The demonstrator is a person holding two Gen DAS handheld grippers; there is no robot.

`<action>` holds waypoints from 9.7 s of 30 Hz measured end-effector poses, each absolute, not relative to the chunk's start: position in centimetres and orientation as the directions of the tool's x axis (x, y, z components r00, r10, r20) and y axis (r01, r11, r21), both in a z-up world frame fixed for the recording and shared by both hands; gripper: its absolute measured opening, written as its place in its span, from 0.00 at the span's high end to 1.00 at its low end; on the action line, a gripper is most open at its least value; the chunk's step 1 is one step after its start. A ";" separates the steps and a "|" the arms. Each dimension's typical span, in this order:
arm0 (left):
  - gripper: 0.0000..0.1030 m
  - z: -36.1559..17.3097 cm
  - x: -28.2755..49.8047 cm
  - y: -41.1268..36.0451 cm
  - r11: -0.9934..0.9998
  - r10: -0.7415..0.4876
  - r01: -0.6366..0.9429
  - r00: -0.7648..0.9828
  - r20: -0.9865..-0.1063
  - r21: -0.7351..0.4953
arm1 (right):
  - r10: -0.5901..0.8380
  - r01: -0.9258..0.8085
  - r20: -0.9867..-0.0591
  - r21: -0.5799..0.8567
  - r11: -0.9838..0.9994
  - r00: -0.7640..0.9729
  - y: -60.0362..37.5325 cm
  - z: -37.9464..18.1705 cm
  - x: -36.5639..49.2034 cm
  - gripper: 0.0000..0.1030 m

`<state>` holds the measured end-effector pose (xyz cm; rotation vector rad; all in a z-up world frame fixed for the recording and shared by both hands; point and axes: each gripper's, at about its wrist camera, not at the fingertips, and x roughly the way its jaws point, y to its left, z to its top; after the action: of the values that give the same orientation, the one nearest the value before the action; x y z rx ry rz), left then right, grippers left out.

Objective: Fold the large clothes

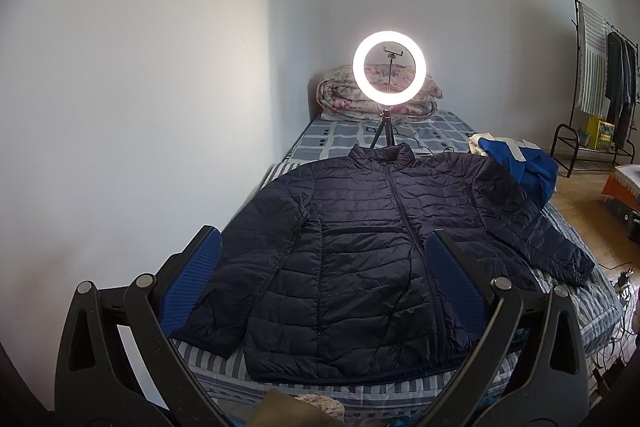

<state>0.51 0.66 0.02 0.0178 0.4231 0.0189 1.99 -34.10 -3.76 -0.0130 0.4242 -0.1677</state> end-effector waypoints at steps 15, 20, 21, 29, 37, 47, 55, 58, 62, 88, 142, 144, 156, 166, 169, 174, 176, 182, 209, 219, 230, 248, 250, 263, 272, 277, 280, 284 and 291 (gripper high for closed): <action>0.00 0.0 0.6 1.1 1.000 0.026 -0.022 0.912 -0.409 0.014 | -0.162 0.154 -0.407 -0.053 0.987 0.899 -33.6 -3.8 2.1 0.00; 0.00 0.0 0.5 1.3 1.000 0.031 -0.029 0.912 -0.409 0.011 | -0.162 0.153 -0.407 -0.055 0.987 0.899 -33.4 -3.8 2.2 0.00; 0.00 0.0 0.6 1.3 0.999 0.032 -0.030 0.912 -0.410 0.011 | -0.162 0.152 -0.407 -0.055 0.987 0.899 -33.4 -3.8 2.2 0.00; 0.00 -0.2 0.4 1.7 0.999 0.036 -0.036 0.911 -0.412 0.008 | -0.161 0.151 -0.406 -0.057 0.987 0.900 -33.3 -3.8 2.2 0.00; 0.00 -0.6 0.6 2.2 0.999 0.052 -0.052 0.904 -0.425 0.011 | -0.152 0.140 -0.408 -0.057 0.988 0.900 -33.0 -3.8 2.6 0.00; 0.00 -1.0 1.0 3.0 0.997 0.074 -0.074 0.897 -0.435 0.017 | -0.141 0.125 -0.402 -0.066 0.990 0.905 -31.8 -3.9 3.1 0.00; 0.00 -1.5 1.4 4.6 0.995 0.093 -0.100 0.891 -0.444 0.008 | -0.117 0.099 -0.418 -0.064 0.993 0.901 -30.6 -4.6 4.1 0.00; 0.00 -1.6 1.5 5.3 0.994 0.099 -0.110 0.889 -0.447 0.001 | -0.094 0.075 -0.426 -0.061 0.995 0.900 -30.0 -4.8 4.8 0.00; 0.00 -1.9 1.6 6.2 0.992 0.112 -0.126 0.886 -0.450 -0.001 | -0.083 0.057 -0.426 -0.073 0.996 0.901 -28.9 -5.0 5.5 0.00; 0.02 -4.8 -5.2 15.4 0.978 0.141 -0.196 0.869 -0.475 -0.068 | 0.480 -0.667 -0.580 -0.153 0.730 0.658 -5.5 -8.7 14.7 0.14; 0.02 -7.1 -1.3 13.3 0.993 0.022 -0.086 0.816 -0.577 -0.084 | 0.675 -0.774 -0.699 0.286 0.565 0.234 5.8 -17.4 25.0 0.94; 0.02 -7.2 0.3 12.4 0.994 0.005 -0.068 0.813 -0.582 -0.086 | 0.677 -0.739 -0.679 0.296 0.605 0.282 3.2 -16.8 26.2 0.94; 0.02 -8.5 14.1 7.3 0.988 -0.117 0.031 0.798 -0.591 -0.154 | 0.566 -0.521 -0.646 0.289 0.803 0.512 -10.4 -15.0 34.1 0.95; 0.02 -13.1 20.8 6.7 0.977 -0.167 0.032 0.734 -0.659 -0.213 | 0.332 -0.288 -0.667 0.180 0.941 0.667 -21.6 -17.6 38.7 0.95; 0.02 -12.4 21.6 6.0 0.984 -0.149 0.047 0.748 -0.647 -0.172 | 0.273 -0.226 -0.674 0.160 0.961 0.686 -24.7 -18.4 40.6 0.95; 0.02 -11.6 22.8 5.7 0.983 -0.156 0.063 0.769 -0.620 -0.170 | 0.196 -0.130 -0.674 0.147 0.981 0.712 -28.4 -18.9 42.1 0.95; 0.02 -11.6 23.4 5.7 0.980 -0.167 0.063 0.769 -0.616 -0.187 | 0.173 -0.101 -0.674 0.145 0.984 0.719 -29.6 -19.5 43.2 0.95; 0.02 -11.8 24.1 4.5 0.980 -0.181 0.084 0.757 -0.627 -0.181 | 0.114 -0.024 -0.689 0.138 0.990 0.715 -32.5 -20.8 46.1 0.95; 0.02 -8.2 21.4 1.5 0.979 -0.202 0.163 0.803 -0.560 -0.120 | 0.052 0.019 -0.670 0.099 0.995 0.740 -34.4 -16.4 40.9 0.83; 0.02 -6.5 19.6 -2.1 0.964 -0.264 0.238 0.807 -0.529 -0.118 | 0.028 0.028 -0.573 0.089 0.996 0.819 -36.5 -9.7 27.2 0.63; 0.02 -7.0 16.5 -12.9 0.878 -0.428 0.474 0.707 -0.563 -0.073 | -0.124 0.206 -0.592 0.073 0.976 0.797 -42.9 -9.0 13.0 0.36; 0.33 -15.1 13.3 -39.3 0.582 -0.577 0.806 0.318 -0.752 -0.106 | -0.285 0.470 -0.656 0.120 0.875 0.699 -56.1 -12.6 3.9 0.36; 0.33 -15.9 12.7 -42.3 0.546 -0.583 0.831 0.281 -0.762 -0.110 | -0.303 0.493 -0.648 0.129 0.860 0.699 -57.1 -12.1 3.2 0.36; 0.33 -22.4 12.3 -56.9 0.494 -0.446 0.869 0.228 -0.866 -0.025 | -0.301 0.504 -0.570 0.238 0.830 0.765 -58.5 -8.9 1.5 0.36; 0.56 -24.3 14.5 -57.6 0.539 -0.403 0.841 0.221 -0.888 -0.035 | -0.287 0.496 -0.545 0.284 0.820 0.788 -58.5 -8.1 1.3 0.36; 0.92 -23.0 15.9 -56.4 0.567 -0.459 0.811 0.167 -0.872 -0.143 | -0.281 0.490 -0.545 0.285 0.824 0.790 -58.3 -8.0 1.4 0.36; 0.93 -21.1 16.1 -55.2 0.561 -0.500 0.811 0.172 -0.849 -0.166 | -0.276 0.483 -0.542 0.286 0.827 0.794 -57.9 -8.0 1.7 0.36; 0.93 -18.2 17.1 -52.3 0.558 -0.548 0.800 0.154 -0.822 -0.222 | -0.274 0.475 -0.540 0.276 0.836 0.796 -57.2 -7.8 2.2 0.36; 0.94 -13.5 20.8 -44.0 0.598 -0.594 0.753 0.184 -0.783 -0.277 | -0.266 0.445 -0.540 0.233 0.864 0.799 -54.7 -7.7 4.0 0.36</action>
<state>20.77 -43.98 -13.49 0.1861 1.0063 -0.9570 3.99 -54.66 -7.72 0.3627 0.5191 -0.3905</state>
